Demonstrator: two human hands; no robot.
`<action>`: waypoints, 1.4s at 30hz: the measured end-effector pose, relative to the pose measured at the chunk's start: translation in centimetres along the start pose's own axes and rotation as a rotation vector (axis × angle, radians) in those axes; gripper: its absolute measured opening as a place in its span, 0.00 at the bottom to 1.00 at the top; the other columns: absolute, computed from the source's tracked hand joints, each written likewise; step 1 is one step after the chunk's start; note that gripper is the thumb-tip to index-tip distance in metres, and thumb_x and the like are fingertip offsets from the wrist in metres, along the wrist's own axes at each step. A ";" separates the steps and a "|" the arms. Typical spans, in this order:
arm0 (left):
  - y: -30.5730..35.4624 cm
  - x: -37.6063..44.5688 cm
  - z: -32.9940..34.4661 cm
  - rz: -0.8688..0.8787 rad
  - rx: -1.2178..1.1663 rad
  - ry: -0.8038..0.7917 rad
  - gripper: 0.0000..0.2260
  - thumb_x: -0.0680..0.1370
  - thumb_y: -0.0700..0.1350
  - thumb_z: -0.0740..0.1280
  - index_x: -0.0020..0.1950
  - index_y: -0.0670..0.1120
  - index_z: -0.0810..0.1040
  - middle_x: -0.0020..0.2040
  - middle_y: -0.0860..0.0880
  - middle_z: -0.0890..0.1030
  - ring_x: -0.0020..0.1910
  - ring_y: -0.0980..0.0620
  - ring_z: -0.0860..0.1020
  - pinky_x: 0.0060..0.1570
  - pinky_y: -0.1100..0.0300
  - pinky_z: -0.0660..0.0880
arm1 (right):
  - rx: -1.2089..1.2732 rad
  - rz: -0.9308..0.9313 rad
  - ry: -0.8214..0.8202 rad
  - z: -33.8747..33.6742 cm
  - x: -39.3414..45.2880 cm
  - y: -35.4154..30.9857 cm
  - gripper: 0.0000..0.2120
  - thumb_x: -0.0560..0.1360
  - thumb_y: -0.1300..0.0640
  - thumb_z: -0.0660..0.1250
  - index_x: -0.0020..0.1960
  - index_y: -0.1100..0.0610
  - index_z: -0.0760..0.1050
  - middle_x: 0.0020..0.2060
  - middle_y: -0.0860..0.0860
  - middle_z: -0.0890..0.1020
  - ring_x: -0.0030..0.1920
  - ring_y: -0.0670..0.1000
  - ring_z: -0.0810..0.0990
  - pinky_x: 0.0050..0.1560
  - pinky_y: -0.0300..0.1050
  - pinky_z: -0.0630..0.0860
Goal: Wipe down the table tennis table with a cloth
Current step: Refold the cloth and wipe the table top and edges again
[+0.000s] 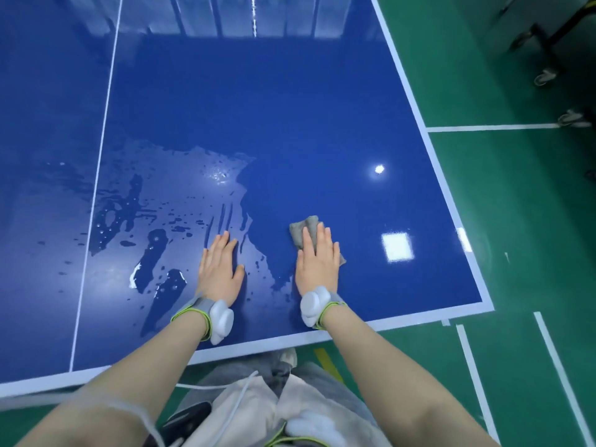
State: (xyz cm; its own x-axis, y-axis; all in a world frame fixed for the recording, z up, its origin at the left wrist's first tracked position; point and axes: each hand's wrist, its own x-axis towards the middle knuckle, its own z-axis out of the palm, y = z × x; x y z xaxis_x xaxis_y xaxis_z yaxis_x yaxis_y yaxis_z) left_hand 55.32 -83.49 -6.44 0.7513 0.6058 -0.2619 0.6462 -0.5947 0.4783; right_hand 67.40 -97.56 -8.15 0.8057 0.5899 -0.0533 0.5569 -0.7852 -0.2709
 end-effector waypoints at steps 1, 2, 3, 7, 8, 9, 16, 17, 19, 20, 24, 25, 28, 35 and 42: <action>0.0 0.0 0.0 -0.015 -0.002 -0.001 0.24 0.79 0.42 0.59 0.74 0.43 0.57 0.77 0.48 0.51 0.76 0.51 0.46 0.72 0.58 0.39 | -0.006 -0.040 -0.018 0.3 -0.5 -0.9 0.21 0.73 0.55 0.56 0.62 0.56 0.78 0.63 0.59 0.76 0.63 0.59 0.77 0.58 0.59 0.73; 0.0 -0.5 0.1 -0.021 0.006 -0.003 0.24 0.79 0.43 0.59 0.74 0.44 0.57 0.77 0.48 0.51 0.76 0.50 0.46 0.72 0.57 0.40 | -0.010 -0.096 -0.049 0.4 -1.5 -1.6 0.23 0.73 0.54 0.53 0.62 0.55 0.78 0.64 0.58 0.76 0.63 0.58 0.76 0.58 0.58 0.74; 0.0 -0.9 0.2 -0.024 0.015 -0.004 0.24 0.79 0.43 0.59 0.75 0.44 0.57 0.77 0.48 0.51 0.76 0.50 0.46 0.72 0.57 0.40 | -0.036 -0.162 -0.079 0.6 -2.4 -1.8 0.24 0.73 0.53 0.52 0.63 0.54 0.77 0.65 0.57 0.76 0.64 0.57 0.75 0.59 0.57 0.73; -0.1 -2.8 0.9 -0.021 0.044 -0.016 0.24 0.80 0.43 0.59 0.75 0.45 0.57 0.77 0.48 0.51 0.76 0.50 0.46 0.72 0.56 0.41 | -0.114 -0.459 -0.100 0.9 -4.5 0.8 0.24 0.73 0.55 0.51 0.65 0.54 0.75 0.67 0.56 0.73 0.67 0.57 0.73 0.65 0.54 0.71; -0.1 -3.4 1.1 -0.022 0.047 -0.017 0.24 0.80 0.43 0.59 0.75 0.45 0.57 0.77 0.48 0.51 0.76 0.50 0.46 0.72 0.56 0.41 | -0.119 -0.488 -0.066 0.8 -4.8 1.9 0.24 0.73 0.56 0.51 0.65 0.54 0.75 0.67 0.57 0.74 0.66 0.57 0.73 0.64 0.53 0.71; -0.1 -3.8 1.2 -0.024 0.045 -0.018 0.24 0.80 0.43 0.59 0.74 0.45 0.58 0.77 0.48 0.51 0.76 0.50 0.46 0.72 0.56 0.41 | -0.116 -0.471 -0.027 0.6 -5.0 3.0 0.24 0.73 0.56 0.51 0.65 0.54 0.75 0.67 0.57 0.74 0.66 0.57 0.73 0.63 0.54 0.72; 0.0 -7.1 2.4 -0.033 0.055 -0.018 0.23 0.80 0.43 0.58 0.74 0.45 0.57 0.77 0.47 0.50 0.76 0.49 0.46 0.73 0.55 0.41 | -0.023 -0.018 0.078 0.6 -7.9 2.2 0.23 0.73 0.54 0.53 0.63 0.56 0.77 0.64 0.59 0.76 0.63 0.59 0.76 0.58 0.59 0.75; 0.0 -7.6 2.5 -0.034 0.056 -0.017 0.23 0.80 0.43 0.58 0.74 0.45 0.57 0.77 0.47 0.50 0.76 0.49 0.46 0.73 0.55 0.41 | -0.014 -0.038 0.082 1.0 -8.5 1.4 0.22 0.72 0.54 0.55 0.63 0.55 0.77 0.64 0.58 0.76 0.63 0.59 0.76 0.58 0.59 0.75; 0.0 -8.5 2.8 -0.033 0.055 -0.015 0.23 0.80 0.43 0.58 0.75 0.46 0.57 0.77 0.47 0.50 0.76 0.49 0.46 0.73 0.55 0.41 | -0.027 -0.145 0.080 1.7 -10.1 0.2 0.22 0.72 0.54 0.57 0.63 0.54 0.77 0.65 0.57 0.76 0.65 0.57 0.75 0.60 0.58 0.73; 0.1 -9.0 3.0 -0.029 0.058 -0.014 0.24 0.80 0.43 0.58 0.75 0.46 0.57 0.77 0.48 0.50 0.76 0.49 0.46 0.73 0.55 0.41 | -0.049 -0.211 0.082 1.9 -11.0 0.1 0.22 0.72 0.54 0.56 0.63 0.53 0.77 0.65 0.56 0.76 0.65 0.57 0.75 0.61 0.58 0.72; -0.2 -10.0 3.0 -0.015 0.070 -0.020 0.24 0.80 0.43 0.58 0.75 0.46 0.57 0.77 0.48 0.49 0.76 0.49 0.46 0.73 0.56 0.41 | -0.095 -0.399 0.111 1.7 -10.5 2.6 0.21 0.69 0.57 0.69 0.63 0.53 0.77 0.64 0.55 0.76 0.64 0.56 0.76 0.61 0.56 0.73; -0.3 -10.4 3.0 -0.011 0.075 -0.028 0.24 0.80 0.43 0.58 0.75 0.46 0.57 0.77 0.48 0.49 0.76 0.49 0.46 0.73 0.56 0.41 | -0.097 -0.368 0.120 1.7 -10.3 3.6 0.21 0.69 0.57 0.70 0.63 0.54 0.77 0.64 0.56 0.76 0.64 0.57 0.76 0.60 0.57 0.73; -0.5 -11.6 3.2 -0.005 0.080 -0.037 0.23 0.80 0.44 0.58 0.75 0.47 0.56 0.77 0.49 0.49 0.76 0.50 0.46 0.72 0.57 0.41 | -0.089 -0.139 0.191 1.1 -10.2 6.6 0.20 0.71 0.58 0.64 0.62 0.56 0.78 0.64 0.58 0.76 0.63 0.59 0.77 0.59 0.60 0.73; -1.1 -12.9 3.1 0.010 0.087 -0.061 0.23 0.80 0.44 0.57 0.75 0.47 0.56 0.77 0.49 0.49 0.76 0.51 0.45 0.73 0.57 0.41 | -0.014 0.051 0.226 1.9 -11.9 4.3 0.24 0.71 0.60 0.70 0.66 0.58 0.74 0.67 0.62 0.72 0.67 0.62 0.72 0.66 0.61 0.66; -1.9 -12.9 2.6 0.089 0.057 -0.060 0.24 0.79 0.47 0.60 0.74 0.45 0.59 0.77 0.48 0.52 0.76 0.49 0.49 0.72 0.57 0.46 | -0.070 -0.265 0.131 3.1 -13.8 -0.3 0.21 0.72 0.54 0.63 0.65 0.53 0.75 0.67 0.57 0.73 0.67 0.57 0.73 0.68 0.56 0.63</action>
State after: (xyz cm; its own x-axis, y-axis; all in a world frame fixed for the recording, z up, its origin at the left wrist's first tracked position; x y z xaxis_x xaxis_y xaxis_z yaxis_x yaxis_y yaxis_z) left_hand 44.72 -91.55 -6.12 0.8116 0.5178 -0.2706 0.5819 -0.6751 0.4535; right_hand 55.44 -104.87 -10.32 0.6474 0.7499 0.1359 0.7599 -0.6213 -0.1914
